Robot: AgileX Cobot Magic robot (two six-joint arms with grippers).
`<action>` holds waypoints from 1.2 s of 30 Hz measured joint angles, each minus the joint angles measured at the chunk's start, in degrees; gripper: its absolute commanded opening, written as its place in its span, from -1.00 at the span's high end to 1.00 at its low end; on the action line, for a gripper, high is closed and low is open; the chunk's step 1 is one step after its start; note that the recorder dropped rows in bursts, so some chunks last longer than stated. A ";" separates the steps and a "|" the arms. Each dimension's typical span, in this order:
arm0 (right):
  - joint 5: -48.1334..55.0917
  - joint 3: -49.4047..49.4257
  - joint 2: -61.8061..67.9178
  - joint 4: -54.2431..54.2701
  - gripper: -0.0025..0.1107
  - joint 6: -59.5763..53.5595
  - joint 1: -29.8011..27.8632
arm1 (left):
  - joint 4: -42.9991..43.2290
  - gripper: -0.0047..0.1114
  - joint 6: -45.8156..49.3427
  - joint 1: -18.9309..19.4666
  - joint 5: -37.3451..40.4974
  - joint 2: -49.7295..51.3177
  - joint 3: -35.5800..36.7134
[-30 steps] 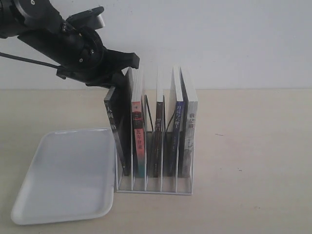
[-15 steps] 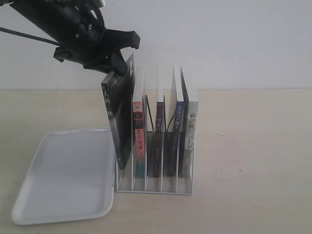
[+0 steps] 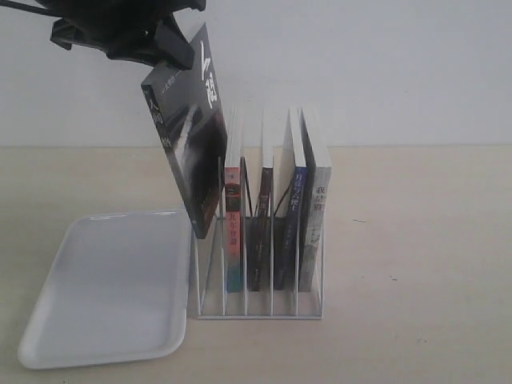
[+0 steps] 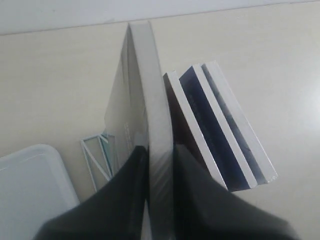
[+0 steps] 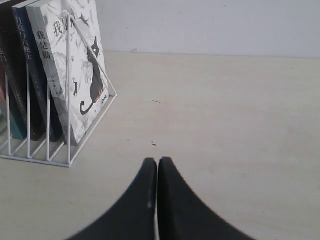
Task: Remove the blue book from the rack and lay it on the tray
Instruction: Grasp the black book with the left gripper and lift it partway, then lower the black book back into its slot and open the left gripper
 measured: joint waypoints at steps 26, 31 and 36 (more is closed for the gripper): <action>0.00 0.00 0.00 0.00 0.96 0.00 0.00 | 0.00 0.85 -0.42 0.00 -0.92 -0.37 2.25; 0.00 0.00 0.00 0.00 0.96 0.00 0.00 | -0.11 0.85 -0.53 0.00 -4.13 -0.37 5.62; 0.00 0.00 0.00 0.00 0.96 0.00 0.00 | -0.22 0.85 -0.65 0.00 -6.23 -0.37 7.83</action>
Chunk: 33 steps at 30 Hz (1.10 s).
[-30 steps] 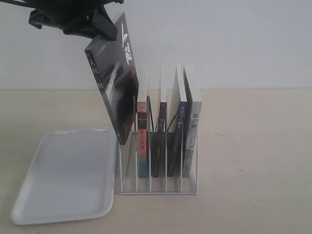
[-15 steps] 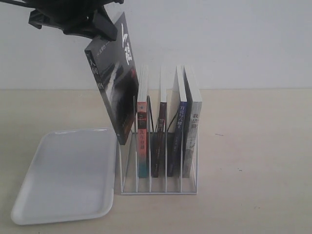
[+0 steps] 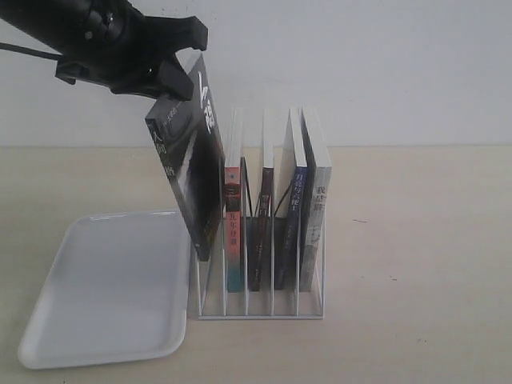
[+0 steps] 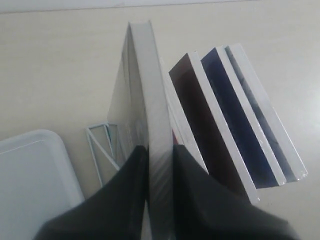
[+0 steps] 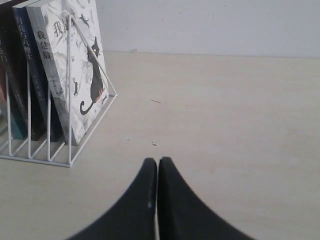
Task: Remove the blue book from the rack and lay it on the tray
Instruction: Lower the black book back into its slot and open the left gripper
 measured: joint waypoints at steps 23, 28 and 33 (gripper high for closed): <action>0.00 0.00 0.00 0.00 0.96 0.00 0.00 | -0.36 0.50 -1.89 0.00 -1.25 5.97 1.24; 0.00 0.00 0.00 0.00 0.96 0.00 0.00 | -0.59 0.19 -1.89 0.00 -2.49 5.97 1.24; 0.00 0.00 0.00 0.00 0.96 0.00 0.00 | -0.59 0.14 -1.89 0.00 -2.49 5.97 1.24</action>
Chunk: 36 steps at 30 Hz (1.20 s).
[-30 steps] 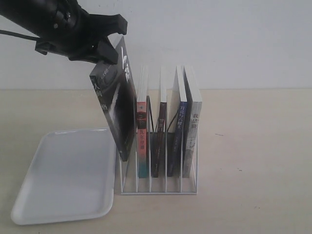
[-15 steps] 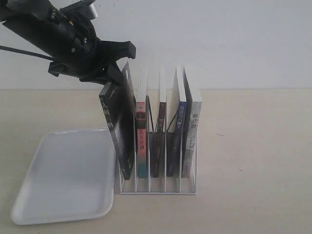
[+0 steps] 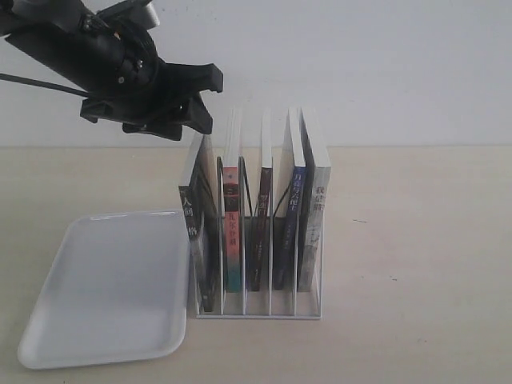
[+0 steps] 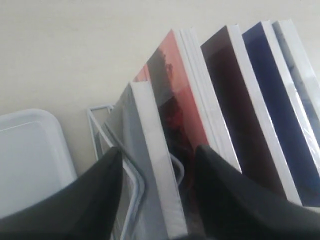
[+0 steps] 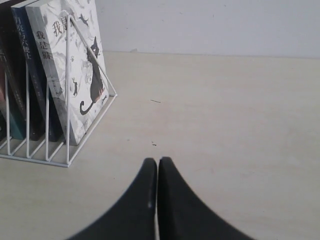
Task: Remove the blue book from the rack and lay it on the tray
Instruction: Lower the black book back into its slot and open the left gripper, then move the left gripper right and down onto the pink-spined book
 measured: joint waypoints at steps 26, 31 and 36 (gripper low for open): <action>0.00 0.00 0.00 0.00 0.96 0.00 0.00 | -0.17 0.14 4.38 -1.34 10.05 -4.98 -3.24; 0.00 0.00 0.00 0.00 0.96 0.00 0.00 | 2.74 0.16 2.86 -4.62 7.92 -4.98 -3.34; 0.00 0.00 0.00 0.00 0.96 0.00 0.00 | 9.34 0.19 -3.39 -6.08 8.90 -3.22 -5.30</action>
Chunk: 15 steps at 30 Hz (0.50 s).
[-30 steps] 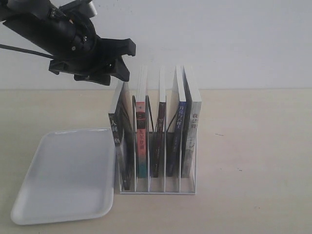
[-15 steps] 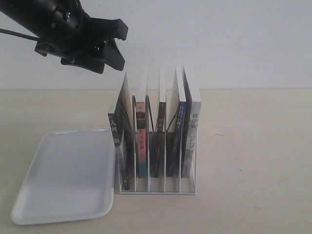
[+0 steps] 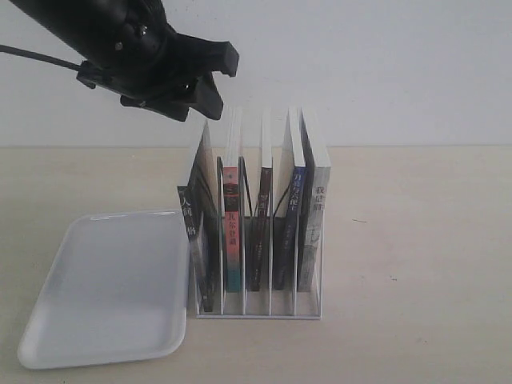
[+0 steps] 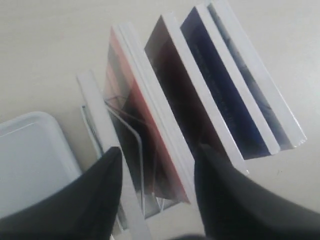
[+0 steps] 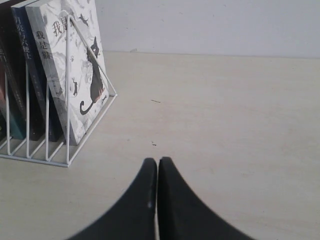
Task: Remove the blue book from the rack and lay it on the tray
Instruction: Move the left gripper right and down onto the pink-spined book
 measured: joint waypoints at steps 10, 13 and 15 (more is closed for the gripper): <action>0.00 0.00 0.00 0.00 0.96 0.00 0.00 | 6.57 0.19 -7.66 -5.10 2.67 7.38 -9.68; 0.00 0.00 0.00 0.00 0.96 0.00 0.00 | 8.85 0.19 -9.56 -5.94 4.40 9.82 -12.57; 0.00 0.00 0.00 0.00 0.96 0.00 0.00 | 9.18 0.19 -10.62 -6.10 5.32 11.28 -14.02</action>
